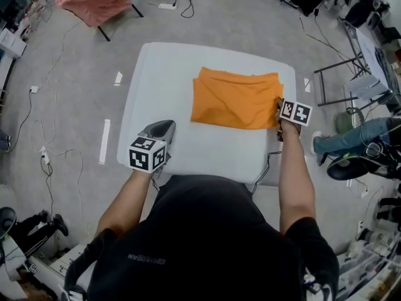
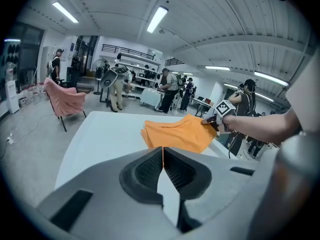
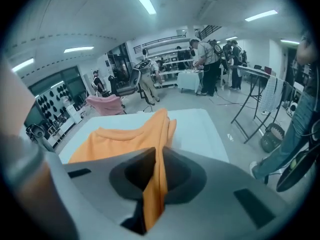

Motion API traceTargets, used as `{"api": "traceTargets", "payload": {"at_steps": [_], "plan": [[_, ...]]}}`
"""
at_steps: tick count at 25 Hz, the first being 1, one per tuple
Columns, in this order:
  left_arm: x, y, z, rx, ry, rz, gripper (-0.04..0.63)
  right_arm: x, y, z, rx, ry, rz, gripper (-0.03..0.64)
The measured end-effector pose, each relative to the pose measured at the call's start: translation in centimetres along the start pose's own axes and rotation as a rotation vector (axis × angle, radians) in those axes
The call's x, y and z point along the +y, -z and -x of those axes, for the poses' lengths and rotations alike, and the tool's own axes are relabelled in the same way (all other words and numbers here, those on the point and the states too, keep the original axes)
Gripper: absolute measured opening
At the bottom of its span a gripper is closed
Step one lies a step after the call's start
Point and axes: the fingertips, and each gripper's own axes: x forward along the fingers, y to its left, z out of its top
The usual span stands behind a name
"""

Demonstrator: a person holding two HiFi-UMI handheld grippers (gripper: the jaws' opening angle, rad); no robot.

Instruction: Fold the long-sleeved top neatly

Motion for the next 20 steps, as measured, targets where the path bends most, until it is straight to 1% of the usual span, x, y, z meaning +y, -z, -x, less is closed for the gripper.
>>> {"api": "traceTargets", "payload": {"at_steps": [4, 10, 15, 17, 20], "plan": [[0.1, 0.2, 0.0, 0.005, 0.020, -0.001, 0.009, 3.3, -2.0, 1.2, -0.023, -0.021, 0.014, 0.046], [0.8, 0.0, 0.2, -0.004, 0.040, -0.004, 0.009, 9.5, -5.0, 3.3, -0.074, -0.118, 0.026, 0.046], [1.9, -0.1, 0.9, -0.009, 0.043, -0.006, 0.009, 14.8, -6.1, 4.4, -0.092, -0.192, 0.041, 0.046], [2.4, 0.1, 1.3, -0.011, 0.043, -0.003, 0.009, 17.0, -6.2, 4.5, -0.095, -0.202, 0.053, 0.046], [3.0, 0.4, 2.0, -0.013, 0.043, 0.000, 0.009, 20.0, -5.8, 3.9, -0.088, -0.184, 0.082, 0.048]]}}
